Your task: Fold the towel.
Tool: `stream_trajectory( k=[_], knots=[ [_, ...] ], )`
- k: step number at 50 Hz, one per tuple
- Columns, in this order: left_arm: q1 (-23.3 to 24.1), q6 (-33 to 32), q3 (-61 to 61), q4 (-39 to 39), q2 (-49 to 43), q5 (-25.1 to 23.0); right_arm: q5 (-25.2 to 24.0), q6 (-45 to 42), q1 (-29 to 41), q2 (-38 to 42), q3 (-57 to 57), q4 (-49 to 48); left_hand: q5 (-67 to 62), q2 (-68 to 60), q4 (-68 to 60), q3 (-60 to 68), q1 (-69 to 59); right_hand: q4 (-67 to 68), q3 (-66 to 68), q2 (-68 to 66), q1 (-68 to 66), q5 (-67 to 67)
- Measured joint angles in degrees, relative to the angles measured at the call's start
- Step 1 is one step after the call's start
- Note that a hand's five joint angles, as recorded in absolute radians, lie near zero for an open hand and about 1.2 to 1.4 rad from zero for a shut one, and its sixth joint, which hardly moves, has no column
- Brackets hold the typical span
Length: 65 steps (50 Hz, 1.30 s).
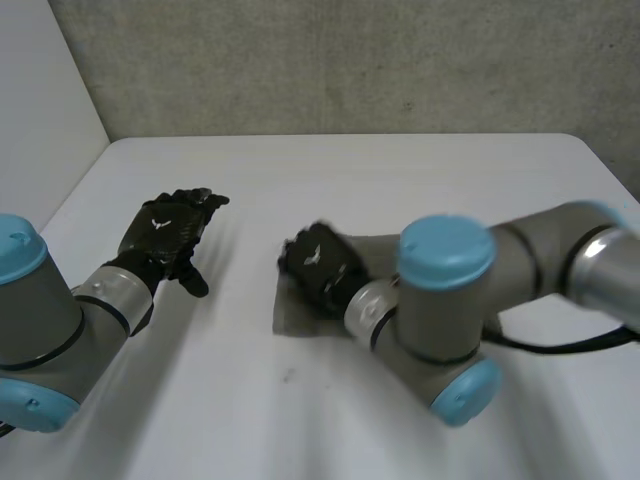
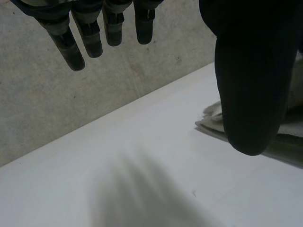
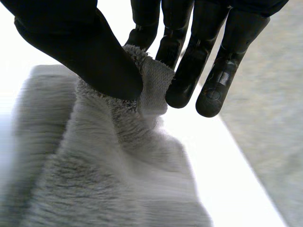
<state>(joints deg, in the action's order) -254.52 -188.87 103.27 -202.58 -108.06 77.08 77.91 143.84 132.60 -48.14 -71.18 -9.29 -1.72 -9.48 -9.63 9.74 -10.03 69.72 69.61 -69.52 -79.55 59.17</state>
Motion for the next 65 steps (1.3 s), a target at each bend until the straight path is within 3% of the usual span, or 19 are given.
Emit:
stream_trajectory(
  k=[1, 4, 8, 15, 22, 30, 33, 35, 38, 39, 41, 45, 51, 56, 59, 65],
  knots=[
    [0.01, 0.0, 0.0, 0.0, 0.01, 0.0, 0.11, 0.0, 0.31, 0.38, -0.06, 0.04, 0.0, 0.0, 0.0, 0.0, 0.0, -1.71, -2.78, 2.71, 2.84, -1.6],
    [0.08, 0.0, -0.01, 0.0, 0.16, 0.0, 1.27, 0.3, 0.82, 0.53, -0.33, 0.2, 0.0, 0.0, 0.0, 0.0, 0.0, -25.17, -25.09, 25.35, 25.37, -23.22],
    [0.37, 0.0, -0.16, 0.0, 0.99, 0.03, 4.83, 2.64, -0.9, -3.16, -1.32, 0.54, 0.0, 0.0, 0.01, 0.0, 0.0, -55.85, -56.05, 55.92, 64.38, -54.4],
    [1.18, 0.25, -1.08, 0.0, 3.12, 0.02, 8.31, 11.27, -9.34, -12.89, -7.29, 1.96, 0.0, 0.01, 0.01, 0.03, 0.0, -59.04, -59.33, 59.19, 68.28, -57.17],
    [2.9, 2.97, -4.04, 0.15, 4.79, 0.12, 7.84, 17.5, -18.98, -19.41, -17.4, 3.71, 0.0, 0.01, 0.01, 0.03, 0.0, -59.51, -59.95, 59.79, 68.99, -57.48],
    [5.31, 6.55, -8.96, 1.84, 4.54, 0.89, 4.92, 17.61, -25.44, -20.09, -27.11, 2.51, 0.0, 0.01, 0.01, 0.03, 0.0, -58.71, -58.55, 58.23, 66.39, -57.23],
    [7.21, 7.69, -12.76, 5.33, 3.58, 2.71, 3.63, 17.28, -27.96, -19.48, -31.09, -0.63, 0.0, 0.01, 0.01, 0.03, 0.0, -44.88, -44.74, 44.04, 50.36, -44.42],
    [8.07, 7.98, -14.74, 7.61, 2.99, 3.86, 3.43, 17.13, -28.64, -19.19, -32.1, -2.23, 0.0, 0.01, 0.01, 0.03, 0.0, -43.2, -43.07, 42.97, 48.61, -42.72],
    [9.38, 8.34, -18.18, 11.94, 1.97, 6.1, 3.3, 16.5, -29.71, -18.59, -33.38, -5.31, 0.0, 0.01, 0.01, 0.03, 0.0, -27.12, -27.0, 25.9, 29.75, -27.14],
    [9.61, 8.43, -18.91, 12.92, 1.79, 6.61, 3.31, 16.27, -29.9, -18.48, -33.51, -5.81, 0.0, 0.01, 0.01, 0.03, 0.0, -27.12, -27.0, 25.9, 29.75, -27.14],
    [10.25, 8.99, -21.49, 16.52, 1.23, 8.53, 3.49, 14.99, -30.52, -18.15, -33.54, -7.26, 0.0, 0.01, 0.01, 0.03, 0.0, -11.39, -10.9, 10.71, 12.77, -11.36],
    [10.72, 10.53, -24.77, 21.42, 0.71, 11.13, 3.82, 12.6, -31.0, -18.14, -32.31, -8.57, 0.0, 0.01, 0.01, 0.03, 0.0, -2.54, -2.42, 2.46, 3.54, -2.68],
    [10.69, 12.06, -26.0, 24.02, 0.63, 12.45, 4.11, 10.87, -29.98, -18.39, -27.42, -8.98, 0.0, 0.01, 0.01, 0.03, 0.0, -0.62, -0.6, 0.65, 1.31, -0.76],
    [10.58, 12.45, -25.6, 24.28, 0.61, 12.55, 4.14, 10.64, -25.82, -17.66, -21.59, -8.85, 0.0, 0.01, 0.01, 0.03, 0.0, -0.2, -0.17, 0.26, 0.74, -0.23],
    [10.56, 12.41, -25.29, 24.12, 0.57, 12.47, 3.53, 10.53, -14.33, -12.68, -11.9, -7.68, 0.0, 0.02, 0.01, 0.03, 0.0, -0.08, -0.07, 0.21, 0.53, -0.06],
    [10.51, 12.3, -25.14, 23.96, 0.57, 12.4, 2.28, 9.24, -3.76, -5.74, -4.74, -4.74, 0.0, 0.02, 0.01, 0.03, 0.0, -0.02, -0.04, 0.2, 0.43, 0.0]
  ],
)
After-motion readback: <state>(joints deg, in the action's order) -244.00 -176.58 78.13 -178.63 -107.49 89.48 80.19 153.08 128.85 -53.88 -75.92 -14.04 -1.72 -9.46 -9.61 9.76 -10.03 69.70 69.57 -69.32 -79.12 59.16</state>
